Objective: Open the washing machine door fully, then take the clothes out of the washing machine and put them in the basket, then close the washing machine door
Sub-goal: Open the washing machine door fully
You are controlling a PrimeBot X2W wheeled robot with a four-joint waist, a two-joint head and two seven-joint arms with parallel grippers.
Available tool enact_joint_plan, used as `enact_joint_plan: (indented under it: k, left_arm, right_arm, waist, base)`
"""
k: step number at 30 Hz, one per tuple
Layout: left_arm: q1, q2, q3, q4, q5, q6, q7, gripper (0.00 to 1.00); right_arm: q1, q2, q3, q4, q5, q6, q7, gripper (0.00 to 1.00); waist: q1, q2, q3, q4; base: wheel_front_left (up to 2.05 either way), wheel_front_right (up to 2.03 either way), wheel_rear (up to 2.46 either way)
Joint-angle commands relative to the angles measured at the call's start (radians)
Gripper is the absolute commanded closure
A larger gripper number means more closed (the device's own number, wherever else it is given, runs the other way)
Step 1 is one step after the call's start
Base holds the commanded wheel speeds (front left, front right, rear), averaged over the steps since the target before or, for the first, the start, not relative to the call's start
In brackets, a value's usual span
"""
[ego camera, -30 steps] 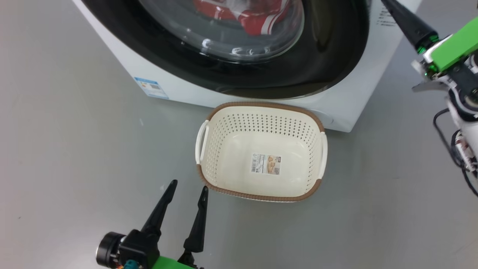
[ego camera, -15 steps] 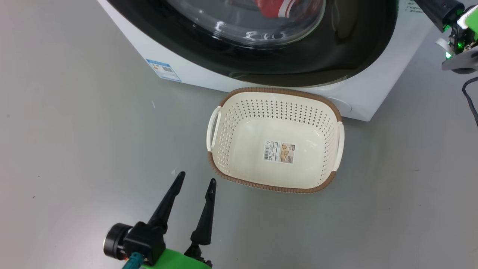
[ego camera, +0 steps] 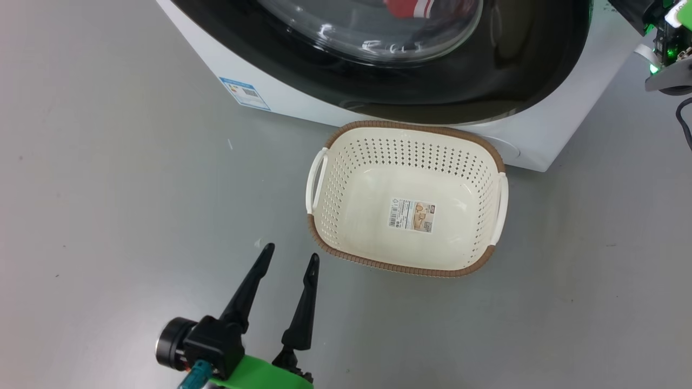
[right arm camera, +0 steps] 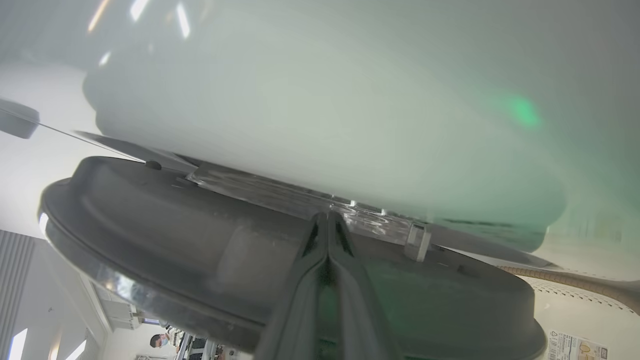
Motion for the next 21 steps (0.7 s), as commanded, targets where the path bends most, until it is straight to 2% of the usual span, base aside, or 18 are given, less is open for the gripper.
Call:
enact_joint_plan:
  k: [1,10,21]
  left_arm:
    - [-0.013,0.011,0.026,-0.020,-0.006,0.007,-0.012,0.00]
    - [0.002,0.011,0.034,-0.014,0.004,0.007,-0.012,0.00]
    - [0.031,0.011,0.041,-0.003,0.012,0.002,-0.012,0.00]
  right_arm:
    - [-0.005,0.020,0.012,-0.028,-0.007,0.007,0.010,1.00]
    - [0.069,0.040,0.028,-0.055,-0.010,0.007,0.069,1.00]
    - [0.194,0.081,0.041,-0.131,-0.021,0.007,0.088,1.00]
  waist:
    - [0.0000,0.0000,-0.002,0.000]
    - [0.0000,0.0000,-0.041,-0.013]
    - [0.0000,0.0000,-0.106,-0.018]
  base:
    - [0.00,0.00,0.00]
    - [0.00,0.00,0.00]
    - [0.00,0.00,0.00]
